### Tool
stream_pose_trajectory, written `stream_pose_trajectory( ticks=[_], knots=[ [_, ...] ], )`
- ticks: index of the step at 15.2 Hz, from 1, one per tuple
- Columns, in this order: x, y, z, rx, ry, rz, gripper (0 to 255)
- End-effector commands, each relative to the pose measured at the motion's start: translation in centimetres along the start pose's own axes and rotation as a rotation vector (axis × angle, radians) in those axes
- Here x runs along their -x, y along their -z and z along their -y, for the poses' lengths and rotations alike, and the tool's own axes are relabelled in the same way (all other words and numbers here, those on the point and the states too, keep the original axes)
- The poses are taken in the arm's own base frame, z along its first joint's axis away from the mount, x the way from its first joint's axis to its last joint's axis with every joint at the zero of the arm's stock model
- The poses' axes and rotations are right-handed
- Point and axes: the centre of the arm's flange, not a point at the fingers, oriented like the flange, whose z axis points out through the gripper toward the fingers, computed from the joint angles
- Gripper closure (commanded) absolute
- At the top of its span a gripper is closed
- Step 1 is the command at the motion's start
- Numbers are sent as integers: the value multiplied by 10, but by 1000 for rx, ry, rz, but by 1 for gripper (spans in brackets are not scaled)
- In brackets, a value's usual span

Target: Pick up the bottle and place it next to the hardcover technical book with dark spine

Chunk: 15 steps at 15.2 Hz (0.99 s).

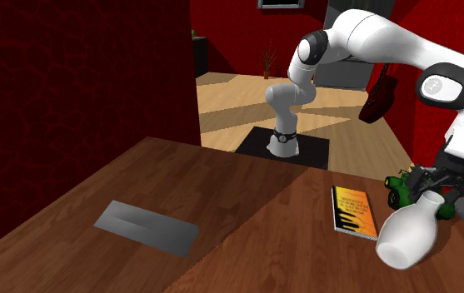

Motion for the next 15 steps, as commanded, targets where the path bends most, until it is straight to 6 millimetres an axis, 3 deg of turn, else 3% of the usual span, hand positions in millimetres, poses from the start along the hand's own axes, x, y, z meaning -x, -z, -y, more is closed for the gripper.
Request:
stream_pose_trajectory(
  ticks=[1, 4, 8, 15],
  knots=[
    [0, 0, 0, 0, 0, 0, 0],
    [0, 0, 0, 0, 0, 0, 0],
    [0, 50, 0, 0, 0, 0, 0],
    [0, 50, 0, 0, 0, 0, 0]
  ],
)
